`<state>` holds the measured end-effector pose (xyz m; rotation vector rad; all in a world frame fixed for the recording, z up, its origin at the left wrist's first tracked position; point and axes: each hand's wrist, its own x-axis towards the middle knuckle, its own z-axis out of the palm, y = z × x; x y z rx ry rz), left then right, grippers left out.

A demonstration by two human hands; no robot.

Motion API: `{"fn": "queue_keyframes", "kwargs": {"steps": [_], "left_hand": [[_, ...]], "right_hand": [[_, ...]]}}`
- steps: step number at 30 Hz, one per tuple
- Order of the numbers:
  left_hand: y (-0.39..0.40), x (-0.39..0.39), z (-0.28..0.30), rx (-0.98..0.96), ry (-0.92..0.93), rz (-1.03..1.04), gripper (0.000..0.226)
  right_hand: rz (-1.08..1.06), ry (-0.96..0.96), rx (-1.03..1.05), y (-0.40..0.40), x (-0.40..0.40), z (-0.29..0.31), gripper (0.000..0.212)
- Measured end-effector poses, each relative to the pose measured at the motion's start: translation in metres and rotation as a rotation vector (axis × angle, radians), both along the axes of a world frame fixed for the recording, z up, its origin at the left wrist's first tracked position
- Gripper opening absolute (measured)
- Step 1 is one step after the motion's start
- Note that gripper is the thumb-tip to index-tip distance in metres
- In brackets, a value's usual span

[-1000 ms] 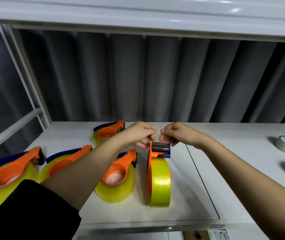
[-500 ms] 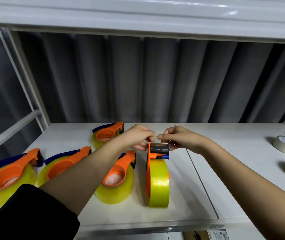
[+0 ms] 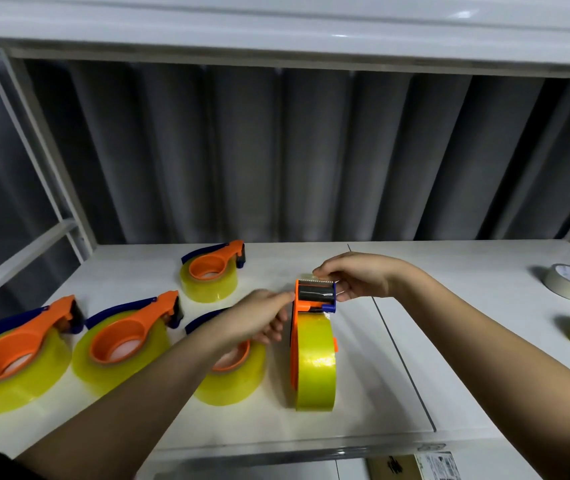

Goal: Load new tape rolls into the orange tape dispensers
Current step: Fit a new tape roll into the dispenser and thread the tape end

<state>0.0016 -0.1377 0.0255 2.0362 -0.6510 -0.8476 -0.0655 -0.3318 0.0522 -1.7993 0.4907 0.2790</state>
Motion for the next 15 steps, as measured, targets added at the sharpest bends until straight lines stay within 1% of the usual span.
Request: {"fn": "queue_keyframes", "kwargs": {"steps": [1, 2, 3, 4, 6, 7, 9, 10, 12, 13, 15], "left_hand": [[0.006, -0.005, -0.001, 0.028, 0.135, -0.010, 0.046], [0.010, -0.010, -0.001, 0.023, 0.222, -0.011, 0.051], [0.012, -0.014, -0.003, -0.004, 0.268, 0.002, 0.051], [0.013, -0.017, -0.005, -0.027, 0.269, 0.022, 0.048], [0.015, -0.024, -0.012, -0.028, 0.180, 0.020, 0.040], [0.015, -0.029, -0.015, -0.021, 0.138, 0.001, 0.044], [0.012, -0.034, -0.021, -0.025, 0.127, -0.010, 0.058], [0.010, -0.037, -0.022, -0.043, 0.148, -0.003, 0.053], [0.007, -0.044, -0.024, -0.114, 0.195, 0.032, 0.032], [0.004, -0.047, -0.027, -0.153, 0.223, 0.070, 0.027], [0.000, -0.052, -0.034, -0.266, 0.327, 0.131, 0.028]], "right_hand": [[-0.006, 0.011, 0.022, -0.001, 0.001, -0.002, 0.018], [-0.016, 0.017, 0.038, -0.002, 0.002, -0.003, 0.018], [-0.030, 0.021, 0.052, -0.004, 0.002, -0.004, 0.017], [-0.041, 0.024, 0.068, -0.005, 0.003, -0.006, 0.016], [-0.056, 0.034, 0.094, -0.007, 0.004, -0.009, 0.014], [-0.063, 0.040, 0.104, -0.007, 0.005, -0.010, 0.013], [-0.088, 0.047, 0.126, -0.007, 0.006, -0.012, 0.014], [-0.101, 0.049, 0.139, -0.007, 0.006, -0.013, 0.014], [-0.125, 0.051, 0.169, -0.007, 0.006, -0.017, 0.012], [-0.140, 0.052, 0.186, -0.007, 0.006, -0.019, 0.011], [-0.178, 0.049, 0.223, -0.006, 0.005, -0.024, 0.012]]}}
